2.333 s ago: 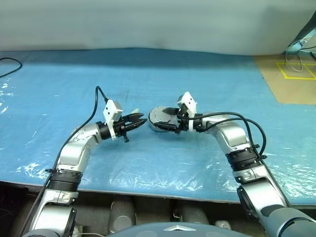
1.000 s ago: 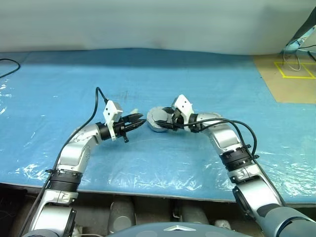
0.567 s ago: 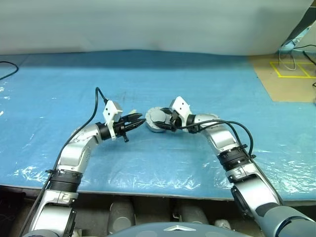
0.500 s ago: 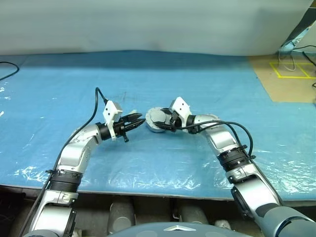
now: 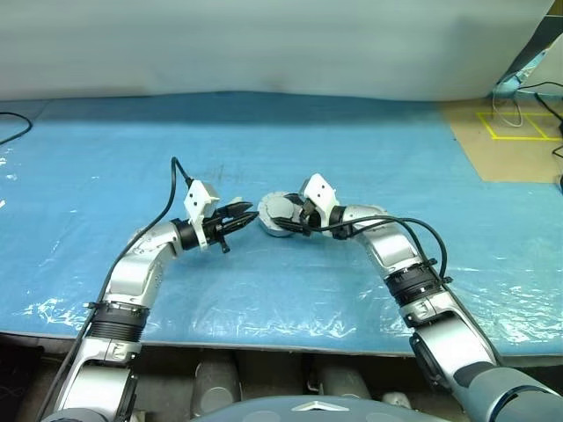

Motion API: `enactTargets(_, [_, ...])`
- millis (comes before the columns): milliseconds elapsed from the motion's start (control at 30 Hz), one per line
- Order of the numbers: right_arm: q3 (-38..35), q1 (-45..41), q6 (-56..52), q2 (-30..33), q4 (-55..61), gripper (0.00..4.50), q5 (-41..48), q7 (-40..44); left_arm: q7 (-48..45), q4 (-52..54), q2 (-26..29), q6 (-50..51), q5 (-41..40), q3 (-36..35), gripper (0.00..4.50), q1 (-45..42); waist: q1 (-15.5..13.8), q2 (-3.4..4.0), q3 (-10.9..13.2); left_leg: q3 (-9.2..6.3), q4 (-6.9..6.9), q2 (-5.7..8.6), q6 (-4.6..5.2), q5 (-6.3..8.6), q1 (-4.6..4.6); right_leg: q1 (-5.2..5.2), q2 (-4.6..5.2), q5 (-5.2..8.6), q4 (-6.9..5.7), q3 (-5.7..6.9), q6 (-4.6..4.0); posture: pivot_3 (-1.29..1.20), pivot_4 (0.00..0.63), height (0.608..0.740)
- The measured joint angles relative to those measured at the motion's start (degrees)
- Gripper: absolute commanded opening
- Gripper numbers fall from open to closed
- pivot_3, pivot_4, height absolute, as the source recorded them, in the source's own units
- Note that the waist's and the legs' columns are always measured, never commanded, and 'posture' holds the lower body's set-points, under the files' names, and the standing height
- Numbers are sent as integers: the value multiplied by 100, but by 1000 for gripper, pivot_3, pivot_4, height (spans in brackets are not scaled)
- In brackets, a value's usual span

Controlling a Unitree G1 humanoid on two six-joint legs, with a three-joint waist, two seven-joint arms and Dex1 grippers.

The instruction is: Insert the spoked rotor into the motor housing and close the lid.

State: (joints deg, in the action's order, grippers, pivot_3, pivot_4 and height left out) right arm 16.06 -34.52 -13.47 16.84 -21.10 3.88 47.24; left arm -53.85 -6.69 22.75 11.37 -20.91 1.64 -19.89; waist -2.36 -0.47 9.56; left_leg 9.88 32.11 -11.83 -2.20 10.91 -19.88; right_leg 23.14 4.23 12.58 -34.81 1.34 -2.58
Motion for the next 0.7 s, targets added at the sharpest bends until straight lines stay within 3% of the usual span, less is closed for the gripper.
enactTargets(700, [101,-219,-812,-139,22,2949,-79,-143,50,-69,-42,-20,87,23,1222,-36,1,-18,-81,3,-97,9,-2,1,58,-15,0,27,27,-16,41,0,150,740])
